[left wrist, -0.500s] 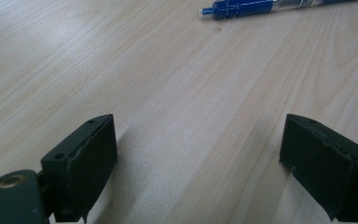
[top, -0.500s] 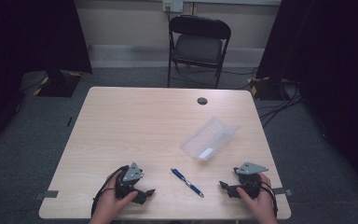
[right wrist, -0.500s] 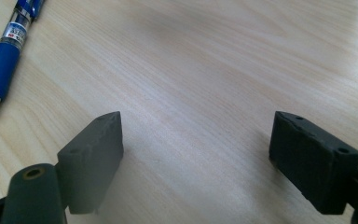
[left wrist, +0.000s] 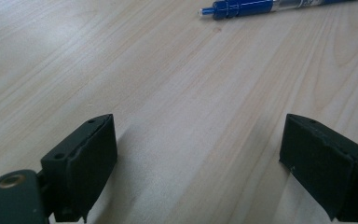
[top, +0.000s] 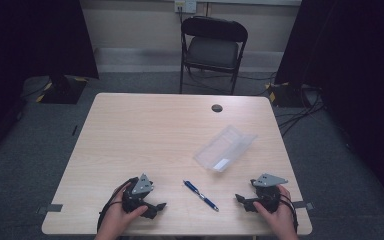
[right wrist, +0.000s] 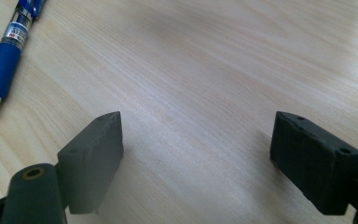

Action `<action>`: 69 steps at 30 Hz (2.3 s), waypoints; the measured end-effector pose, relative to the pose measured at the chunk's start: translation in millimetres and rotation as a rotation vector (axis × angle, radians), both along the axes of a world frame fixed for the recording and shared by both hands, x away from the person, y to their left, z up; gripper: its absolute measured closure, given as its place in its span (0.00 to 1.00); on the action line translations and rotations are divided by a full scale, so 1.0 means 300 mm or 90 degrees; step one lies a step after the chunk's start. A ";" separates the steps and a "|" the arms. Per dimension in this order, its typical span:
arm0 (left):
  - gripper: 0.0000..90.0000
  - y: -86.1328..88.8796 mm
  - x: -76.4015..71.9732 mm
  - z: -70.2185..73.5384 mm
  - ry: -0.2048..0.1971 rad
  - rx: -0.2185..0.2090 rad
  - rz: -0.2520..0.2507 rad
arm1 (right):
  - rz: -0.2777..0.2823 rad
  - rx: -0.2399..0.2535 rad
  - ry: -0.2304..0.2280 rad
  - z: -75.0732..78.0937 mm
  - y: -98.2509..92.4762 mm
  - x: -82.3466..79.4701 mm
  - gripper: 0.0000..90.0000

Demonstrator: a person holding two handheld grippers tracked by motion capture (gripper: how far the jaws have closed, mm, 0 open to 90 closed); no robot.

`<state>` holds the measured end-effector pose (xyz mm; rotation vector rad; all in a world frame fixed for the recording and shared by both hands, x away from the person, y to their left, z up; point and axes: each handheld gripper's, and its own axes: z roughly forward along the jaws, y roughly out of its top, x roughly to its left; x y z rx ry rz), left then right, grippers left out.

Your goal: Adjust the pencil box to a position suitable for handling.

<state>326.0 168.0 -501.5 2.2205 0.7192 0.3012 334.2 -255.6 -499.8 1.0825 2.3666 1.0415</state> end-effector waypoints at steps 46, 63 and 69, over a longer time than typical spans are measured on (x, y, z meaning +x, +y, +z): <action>0.12 0.000 0.000 0.000 0.000 0.000 0.000 | 0.106 -0.014 0.004 0.299 0.291 0.130 0.30; 0.12 0.000 -0.001 0.000 0.000 0.001 0.000 | 0.104 -0.016 0.045 0.185 0.430 0.260 0.57; 0.12 0.000 -0.001 0.000 0.000 0.000 0.000 | 0.077 -0.029 0.061 0.174 0.458 0.283 0.68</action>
